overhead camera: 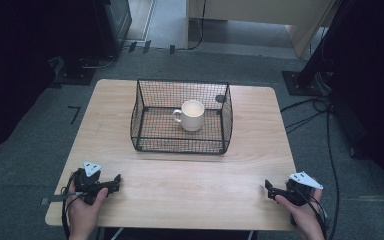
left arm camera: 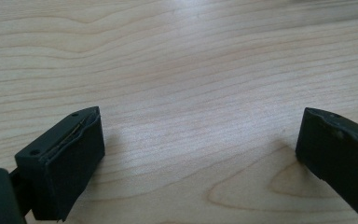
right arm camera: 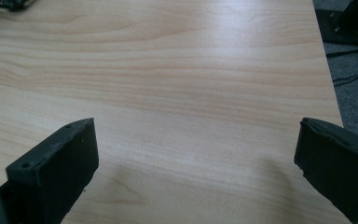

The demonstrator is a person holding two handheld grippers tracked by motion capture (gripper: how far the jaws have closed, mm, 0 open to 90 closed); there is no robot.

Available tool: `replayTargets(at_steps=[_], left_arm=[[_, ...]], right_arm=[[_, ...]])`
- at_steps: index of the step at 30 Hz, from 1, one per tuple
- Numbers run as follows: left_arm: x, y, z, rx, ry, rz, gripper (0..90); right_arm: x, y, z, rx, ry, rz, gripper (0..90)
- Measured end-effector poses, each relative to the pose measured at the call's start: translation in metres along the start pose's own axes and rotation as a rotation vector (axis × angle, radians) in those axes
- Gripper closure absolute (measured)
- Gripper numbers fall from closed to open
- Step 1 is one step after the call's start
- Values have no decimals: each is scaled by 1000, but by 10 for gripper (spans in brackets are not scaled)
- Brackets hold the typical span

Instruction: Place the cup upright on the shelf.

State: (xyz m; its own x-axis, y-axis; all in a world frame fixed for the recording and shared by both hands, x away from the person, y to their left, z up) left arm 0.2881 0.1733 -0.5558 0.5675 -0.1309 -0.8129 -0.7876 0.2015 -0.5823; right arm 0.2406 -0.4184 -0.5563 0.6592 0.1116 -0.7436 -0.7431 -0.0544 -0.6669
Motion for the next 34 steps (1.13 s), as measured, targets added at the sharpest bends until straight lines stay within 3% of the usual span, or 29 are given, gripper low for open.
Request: replayTargets(at_steps=[6, 34], left_arm=[[0, 0, 0, 0, 0, 0, 15], [0, 0, 0, -6, -4, 2, 15]], right_arm=[[3, 4, 1, -37, 14, 66, 30], [3, 4, 1, -27, 4, 71, 28]])
Point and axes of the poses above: each handheld gripper's, and its own axes: x roughly forward along the jaws, y roughly out of its underside, z roughly to its left, the point moved 5 cm from there along x, roughly forward along the jaws, and after that the axes turned 8 degrees about z, right-handed, at the moved point
